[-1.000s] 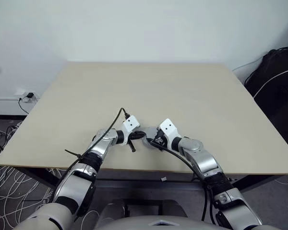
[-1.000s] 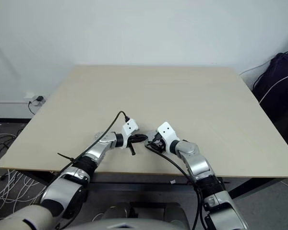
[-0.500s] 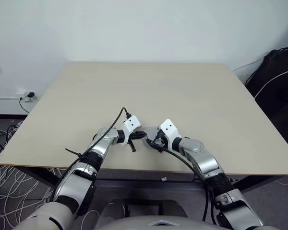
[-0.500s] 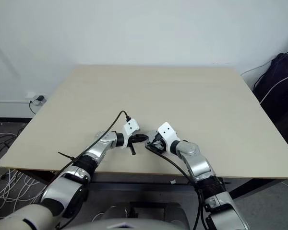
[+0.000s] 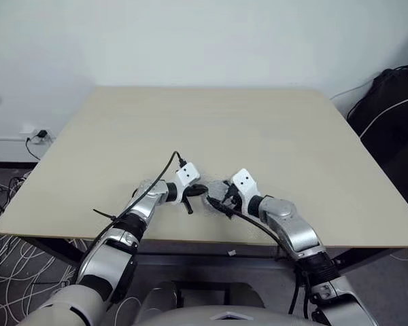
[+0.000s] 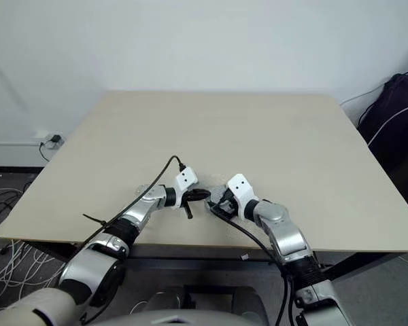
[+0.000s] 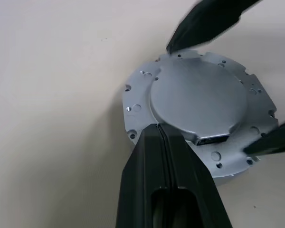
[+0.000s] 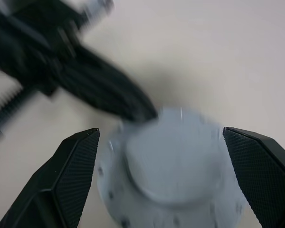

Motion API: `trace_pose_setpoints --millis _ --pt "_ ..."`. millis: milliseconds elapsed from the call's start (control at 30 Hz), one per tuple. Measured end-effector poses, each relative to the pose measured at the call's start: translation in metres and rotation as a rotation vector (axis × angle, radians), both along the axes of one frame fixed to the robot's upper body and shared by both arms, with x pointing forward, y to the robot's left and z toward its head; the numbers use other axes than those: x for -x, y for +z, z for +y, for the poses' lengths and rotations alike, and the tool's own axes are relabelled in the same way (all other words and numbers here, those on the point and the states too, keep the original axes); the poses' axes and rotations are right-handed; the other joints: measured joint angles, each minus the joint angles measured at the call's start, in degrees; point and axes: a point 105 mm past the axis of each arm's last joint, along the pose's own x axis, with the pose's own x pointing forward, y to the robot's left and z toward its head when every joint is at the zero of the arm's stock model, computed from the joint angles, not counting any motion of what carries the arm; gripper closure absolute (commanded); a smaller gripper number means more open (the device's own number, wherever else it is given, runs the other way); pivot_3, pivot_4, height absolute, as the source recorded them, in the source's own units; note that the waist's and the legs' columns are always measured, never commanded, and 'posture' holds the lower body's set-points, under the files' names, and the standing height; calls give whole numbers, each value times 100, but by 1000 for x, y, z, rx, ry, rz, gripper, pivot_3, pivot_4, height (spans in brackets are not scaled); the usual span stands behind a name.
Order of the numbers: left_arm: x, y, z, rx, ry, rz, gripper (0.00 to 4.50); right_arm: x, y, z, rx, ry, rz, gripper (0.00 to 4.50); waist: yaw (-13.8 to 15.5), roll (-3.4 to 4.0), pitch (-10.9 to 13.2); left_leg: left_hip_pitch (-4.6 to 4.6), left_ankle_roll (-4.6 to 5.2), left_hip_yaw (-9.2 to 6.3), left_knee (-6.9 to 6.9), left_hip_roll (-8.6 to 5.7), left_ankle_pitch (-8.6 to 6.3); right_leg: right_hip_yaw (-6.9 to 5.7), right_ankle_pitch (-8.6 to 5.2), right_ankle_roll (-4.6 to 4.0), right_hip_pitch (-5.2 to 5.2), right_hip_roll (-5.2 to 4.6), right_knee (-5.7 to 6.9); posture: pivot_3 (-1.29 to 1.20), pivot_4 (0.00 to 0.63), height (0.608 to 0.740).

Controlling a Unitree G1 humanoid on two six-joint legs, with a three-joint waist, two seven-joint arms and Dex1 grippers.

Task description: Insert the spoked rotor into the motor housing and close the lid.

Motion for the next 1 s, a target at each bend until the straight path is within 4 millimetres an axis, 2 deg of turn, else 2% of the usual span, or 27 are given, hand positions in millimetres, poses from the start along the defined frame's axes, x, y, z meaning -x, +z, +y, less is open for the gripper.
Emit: trace_pose_setpoints --millis 267,500,600,867,1000 --pt "0 0 -2 2 -2 -1 4500 -3 15 -10 -21 -51 -15 19 16 -2 1 0 1 -5 1 -2 -1 -2 -1 3 -2 0 -4 0 0 740" --pt "-1 0 -2 2 -5 -4 4500 27 12 -31 -162 -134 278 19 58 -4 2 -11 2 -5 4 -2 -1 -1 -1 4 1 -1 -2 0 0 740" --pt "-1 -1 -2 1 -3 -4 4500 32 18 -42 -220 -181 366 19 66 -5 3 -11 2 -4 8 -1 -2 -2 -2 4 1 -1 0 0 0 740" --pt "0 -1 -3 6 -8 -5 4500 26 26 -46 -326 -276 499 19 81 -5 3 -13 3 -2 5 -1 -2 -1 -2 4 -2 -1 -2 0 0 740" --pt "-1 -1 -3 6 -9 -10 4500 14 19 -49 -454 -426 616 19 84 -3 2 -14 4 0 7 -2 -1 0 0 5 -6 0 5 0 0 740"
